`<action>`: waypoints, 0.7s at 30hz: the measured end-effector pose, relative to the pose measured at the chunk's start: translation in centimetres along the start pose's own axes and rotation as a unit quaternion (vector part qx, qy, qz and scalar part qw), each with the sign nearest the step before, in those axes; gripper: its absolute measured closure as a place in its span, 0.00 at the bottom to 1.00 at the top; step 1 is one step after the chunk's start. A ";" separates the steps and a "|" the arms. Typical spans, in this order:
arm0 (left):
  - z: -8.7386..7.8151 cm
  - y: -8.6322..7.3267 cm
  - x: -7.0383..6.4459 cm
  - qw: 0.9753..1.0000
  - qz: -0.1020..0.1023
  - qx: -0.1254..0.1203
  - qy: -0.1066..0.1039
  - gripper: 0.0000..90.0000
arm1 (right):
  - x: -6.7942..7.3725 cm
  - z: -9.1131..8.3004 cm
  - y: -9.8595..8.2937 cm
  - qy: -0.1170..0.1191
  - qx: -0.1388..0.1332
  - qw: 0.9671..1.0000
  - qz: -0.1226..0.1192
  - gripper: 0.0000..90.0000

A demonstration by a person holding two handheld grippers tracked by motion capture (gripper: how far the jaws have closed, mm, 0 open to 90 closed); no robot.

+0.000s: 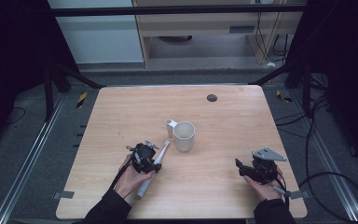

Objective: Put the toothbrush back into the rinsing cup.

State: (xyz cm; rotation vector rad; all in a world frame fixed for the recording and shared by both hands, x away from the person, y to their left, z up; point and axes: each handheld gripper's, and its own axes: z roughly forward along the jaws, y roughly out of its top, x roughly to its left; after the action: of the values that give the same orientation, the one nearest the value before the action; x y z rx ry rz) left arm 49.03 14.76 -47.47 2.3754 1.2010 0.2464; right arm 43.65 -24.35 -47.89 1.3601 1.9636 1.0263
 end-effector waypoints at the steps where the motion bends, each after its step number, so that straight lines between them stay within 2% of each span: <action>1: 0.0 0.1 0.0 1.000 0.002 0.002 0.000 0.69 | 0.0 0.0 0.0 0.000 0.000 1.000 0.000 0.30; 11: 0.1 0.7 -0.1 0.999 0.031 0.024 0.005 0.73 | 0.0 0.0 0.0 0.000 0.001 1.000 0.000 0.30; 15: 0.1 1.0 0.2 0.998 0.057 0.041 -0.002 0.74 | 0.0 0.0 0.0 0.001 0.001 1.000 0.001 0.30; 21: -0.2 0.9 0.5 0.996 0.077 0.044 -0.005 0.74 | 0.0 0.0 0.0 0.001 0.001 1.000 0.001 0.30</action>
State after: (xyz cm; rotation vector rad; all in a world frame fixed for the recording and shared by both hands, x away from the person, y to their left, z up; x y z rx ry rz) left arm 49.88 14.77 -46.87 2.5465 1.0451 0.2342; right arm 43.64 -24.34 -47.91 1.3621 1.9662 1.0263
